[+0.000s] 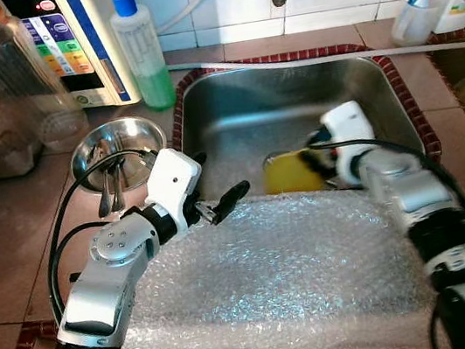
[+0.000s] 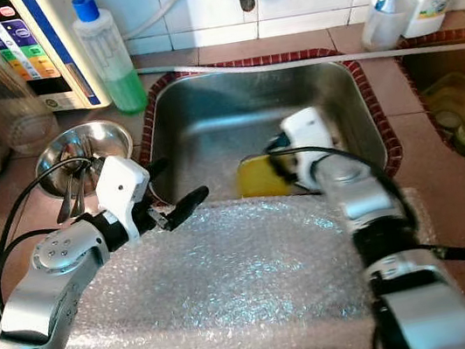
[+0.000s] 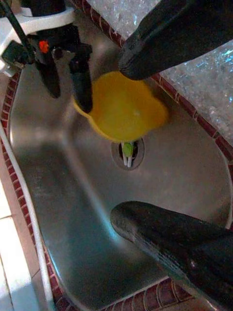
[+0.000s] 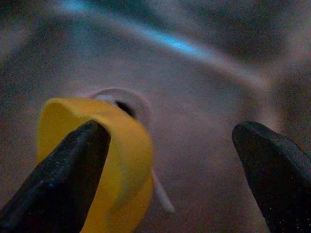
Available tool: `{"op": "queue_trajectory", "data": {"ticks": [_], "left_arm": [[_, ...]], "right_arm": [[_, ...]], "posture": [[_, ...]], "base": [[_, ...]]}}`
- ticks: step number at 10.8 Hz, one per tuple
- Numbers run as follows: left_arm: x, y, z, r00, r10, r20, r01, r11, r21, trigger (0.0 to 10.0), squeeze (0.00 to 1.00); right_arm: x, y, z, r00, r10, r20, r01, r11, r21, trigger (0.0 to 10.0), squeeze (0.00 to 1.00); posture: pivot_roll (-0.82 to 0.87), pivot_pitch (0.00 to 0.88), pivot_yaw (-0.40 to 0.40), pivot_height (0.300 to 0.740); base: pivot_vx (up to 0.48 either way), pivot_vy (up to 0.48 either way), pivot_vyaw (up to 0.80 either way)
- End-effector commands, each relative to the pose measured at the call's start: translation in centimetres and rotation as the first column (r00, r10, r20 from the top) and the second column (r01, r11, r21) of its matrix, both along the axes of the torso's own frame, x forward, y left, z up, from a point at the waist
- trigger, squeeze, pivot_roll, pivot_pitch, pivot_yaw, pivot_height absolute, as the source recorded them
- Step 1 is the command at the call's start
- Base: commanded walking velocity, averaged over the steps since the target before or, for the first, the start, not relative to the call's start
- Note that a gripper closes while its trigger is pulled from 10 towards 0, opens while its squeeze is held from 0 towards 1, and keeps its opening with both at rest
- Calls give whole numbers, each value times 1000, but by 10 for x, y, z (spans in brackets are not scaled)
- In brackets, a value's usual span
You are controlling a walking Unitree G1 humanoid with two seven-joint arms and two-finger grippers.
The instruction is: Kitchen organization
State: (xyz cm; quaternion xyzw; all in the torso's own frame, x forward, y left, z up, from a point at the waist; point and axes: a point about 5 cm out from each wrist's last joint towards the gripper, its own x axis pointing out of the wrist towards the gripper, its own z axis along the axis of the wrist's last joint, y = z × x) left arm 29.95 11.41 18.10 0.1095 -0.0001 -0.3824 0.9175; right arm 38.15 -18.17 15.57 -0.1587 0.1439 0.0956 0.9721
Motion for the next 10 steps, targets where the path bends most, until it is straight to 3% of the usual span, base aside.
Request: {"op": "queue_trajectory", "data": {"ticks": [1, 2, 3, 4, 5, 6, 7, 8, 10], "left_arm": [[0, -1, 4, 1000, -1, 23, 1, 1000, 8, 10000, 1000], [1, -2, 4, 1000, 3, 29, -3, 1000, 7, 10000, 1000], [1, -2, 4, 999, 3, 32, -3, 1000, 4, 10000, 1000], [2, -2, 5, 999, 11, 35, -11, 1000, -2, 10000, 1000], [3, 1, 6, 998, 32, 50, -32, 999, -1, 10000, 1000], [7, 6, 10, 995, 74, 72, -73, 997, -10, 10000, 1000], [22, 21, 22, 961, 240, 139, -234, 970, -63, 10000, 1000], [29, 34, 33, 920, 351, 176, -331, 934, -132, 10000, 1000], [37, 58, 37, 851, 496, 171, -471, 866, -171, 10000, 1000]], "right_arm": [[5, -1, 12, 998, -20, 65, 23, 999, -46, 10000, 1000], [6, 3, 19, 993, 30, 118, -17, 994, -106, 10000, 1000], [7, 6, 21, 993, 19, 120, -20, 1000, 10, 10000, 1000], [4, 15, 13, 993, 103, 52, -105, 994, 35, 10000, 1000], [6, 9, 15, 995, 35, 89, -38, 999, 27, 10000, 1000], [6, 12, 15, 994, 43, 100, -48, 997, 57, 10000, 1000], [5, 24, 28, 979, 89, 182, -112, 986, 121, 10000, 424], [4, 32, 35, 971, 100, 215, -138, 976, 168, 10000, 0], [-1, 43, 36, 964, 127, 232, -173, 967, 186, 10000, 0]], "posture": [[-124, 188, 86, 740], [-128, 185, 85, 740], [-127, 184, 83, 740], [-126, 182, 82, 740], [-123, 180, 83, 740], [-124, 181, 84, 740], [-126, 181, 87, 740], [-127, 181, 87, 740], [-128, 184, 87, 740]], "base": [[0, 0, 0], [0, 0, 0], [0, 0, 0], [0, 0, 0], [0, 0, 0], [0, 0, 0], [0, 0, 0], [0, 0, 0], [0, 0, 0]]}}
